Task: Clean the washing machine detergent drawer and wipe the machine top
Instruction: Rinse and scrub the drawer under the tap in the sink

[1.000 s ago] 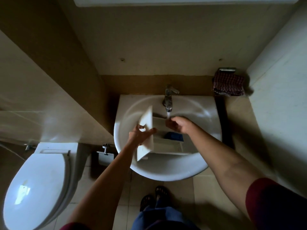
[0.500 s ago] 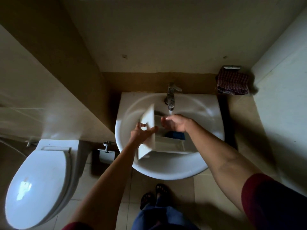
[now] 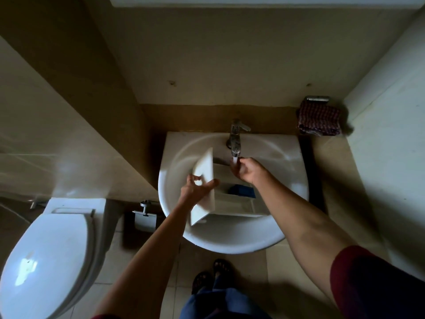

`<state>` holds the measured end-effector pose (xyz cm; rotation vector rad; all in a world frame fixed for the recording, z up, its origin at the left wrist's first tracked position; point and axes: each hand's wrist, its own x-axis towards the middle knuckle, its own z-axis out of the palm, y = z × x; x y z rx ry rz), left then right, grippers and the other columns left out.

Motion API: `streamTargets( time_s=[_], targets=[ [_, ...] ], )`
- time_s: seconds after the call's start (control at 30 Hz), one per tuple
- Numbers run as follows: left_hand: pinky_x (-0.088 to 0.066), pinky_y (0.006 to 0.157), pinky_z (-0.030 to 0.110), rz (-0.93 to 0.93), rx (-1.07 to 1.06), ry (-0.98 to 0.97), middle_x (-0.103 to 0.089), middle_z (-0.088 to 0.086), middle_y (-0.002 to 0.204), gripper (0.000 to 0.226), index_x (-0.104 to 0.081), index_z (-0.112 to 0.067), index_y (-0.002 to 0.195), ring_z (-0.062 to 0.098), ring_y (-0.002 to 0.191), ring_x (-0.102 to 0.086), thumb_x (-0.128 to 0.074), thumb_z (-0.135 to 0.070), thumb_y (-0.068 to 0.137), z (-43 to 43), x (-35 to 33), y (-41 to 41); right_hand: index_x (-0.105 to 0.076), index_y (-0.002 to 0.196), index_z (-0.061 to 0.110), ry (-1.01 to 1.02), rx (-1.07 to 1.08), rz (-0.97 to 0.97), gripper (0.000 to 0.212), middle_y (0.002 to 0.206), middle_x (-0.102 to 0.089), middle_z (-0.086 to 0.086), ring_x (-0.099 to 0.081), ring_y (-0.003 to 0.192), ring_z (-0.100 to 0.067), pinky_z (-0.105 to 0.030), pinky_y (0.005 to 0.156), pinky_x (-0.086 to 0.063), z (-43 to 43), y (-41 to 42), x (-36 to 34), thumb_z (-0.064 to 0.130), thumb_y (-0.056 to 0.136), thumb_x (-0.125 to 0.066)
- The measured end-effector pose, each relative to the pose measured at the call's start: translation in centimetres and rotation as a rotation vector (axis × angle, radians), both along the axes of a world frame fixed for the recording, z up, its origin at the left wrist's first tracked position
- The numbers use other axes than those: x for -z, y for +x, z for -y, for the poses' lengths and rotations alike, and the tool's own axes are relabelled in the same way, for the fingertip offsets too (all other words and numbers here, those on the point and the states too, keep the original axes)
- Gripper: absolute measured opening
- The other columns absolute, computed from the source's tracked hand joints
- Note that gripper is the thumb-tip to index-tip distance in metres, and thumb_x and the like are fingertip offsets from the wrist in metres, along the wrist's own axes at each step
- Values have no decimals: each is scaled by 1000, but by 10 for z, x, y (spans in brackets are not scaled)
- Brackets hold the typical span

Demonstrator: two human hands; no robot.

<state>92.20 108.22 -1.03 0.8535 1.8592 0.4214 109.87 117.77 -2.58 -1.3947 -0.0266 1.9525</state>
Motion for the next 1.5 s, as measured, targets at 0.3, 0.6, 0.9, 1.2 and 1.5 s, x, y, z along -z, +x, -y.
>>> streamTargets(
  time_s=[0.3, 0.6, 0.9, 1.2, 1.5],
  targets=[
    [-42, 105, 46, 60, 51, -39, -49, 27, 134, 85, -45, 4, 133, 37, 124, -50, -66, -59, 79, 8, 4, -6, -60, 99, 7, 98, -504, 122, 14, 88, -65, -8, -63, 80, -18, -29, 79, -52, 8, -12, -4, 7, 98, -46],
    [-45, 100, 50, 135, 246, -31, -55, 30, 123, 118, -51, 8, 122, 40, 112, -56, -68, -81, 46, 25, 5, -24, -53, 122, -3, 53, -65, 71, 27, 133, -54, -20, -62, 86, -23, -33, 97, -47, 1, -9, -1, -3, 97, -42],
    [-40, 109, 38, 41, 489, -43, -34, 8, 140, 124, -28, -9, 146, 25, 129, -42, -81, -64, 49, 41, 17, -43, -59, 116, 4, 74, -512, 45, 24, 94, -70, -12, -67, 88, -21, -30, 76, -56, 18, -9, -8, 4, 99, -43],
    [-36, 106, 31, -116, 524, 148, -31, 9, 145, 114, -27, -5, 146, 25, 129, -39, -91, -35, 57, 49, 33, -38, -56, 122, -1, 71, -277, 206, 27, 96, -65, -13, -63, 81, -19, -28, 77, -53, 2, 3, 0, 4, 98, -45],
    [-37, 107, 33, -20, 388, 148, -36, 8, 150, 96, -24, -11, 150, 25, 133, -40, -80, -33, 75, 62, 41, -32, -61, 98, 5, 87, -279, -41, 18, 79, -72, -7, -66, 79, -15, -23, 69, -56, 10, -1, 2, 4, 98, -43]
  ],
)
